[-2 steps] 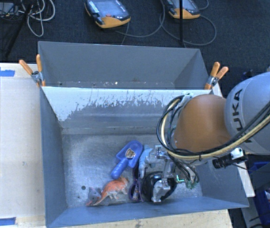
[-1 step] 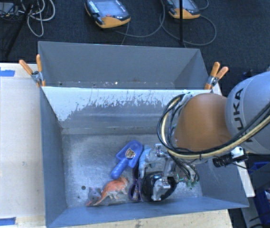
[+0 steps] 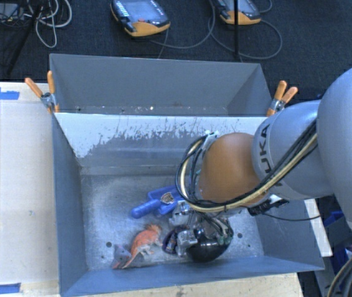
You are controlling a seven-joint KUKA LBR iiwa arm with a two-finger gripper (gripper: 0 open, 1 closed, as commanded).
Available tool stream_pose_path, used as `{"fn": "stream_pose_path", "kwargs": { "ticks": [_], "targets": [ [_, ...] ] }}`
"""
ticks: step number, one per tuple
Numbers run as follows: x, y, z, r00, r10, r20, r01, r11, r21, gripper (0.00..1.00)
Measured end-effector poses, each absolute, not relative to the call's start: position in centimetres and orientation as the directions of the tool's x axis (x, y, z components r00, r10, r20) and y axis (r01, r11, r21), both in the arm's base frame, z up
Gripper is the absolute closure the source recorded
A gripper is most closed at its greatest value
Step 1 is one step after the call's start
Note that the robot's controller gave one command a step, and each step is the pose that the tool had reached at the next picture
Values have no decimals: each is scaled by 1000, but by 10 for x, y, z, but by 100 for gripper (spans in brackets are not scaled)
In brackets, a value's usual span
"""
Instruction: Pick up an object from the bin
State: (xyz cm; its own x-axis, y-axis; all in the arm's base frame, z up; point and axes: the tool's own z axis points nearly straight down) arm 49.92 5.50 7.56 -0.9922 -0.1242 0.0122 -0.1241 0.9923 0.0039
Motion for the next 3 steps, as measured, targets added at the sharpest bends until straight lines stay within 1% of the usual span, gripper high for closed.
{"fn": "stream_pose_path", "kwargs": {
  "ticks": [1, 2, 3],
  "targets": [
    [500, 55, 76, -992, -123, 11, -123, 992, 4, 100],
    [494, 52, 217, -993, -120, 0, -120, 993, 0, 100],
    [494, 52, 217, -993, -119, 0, -119, 993, 0, 0]
  ]
}}
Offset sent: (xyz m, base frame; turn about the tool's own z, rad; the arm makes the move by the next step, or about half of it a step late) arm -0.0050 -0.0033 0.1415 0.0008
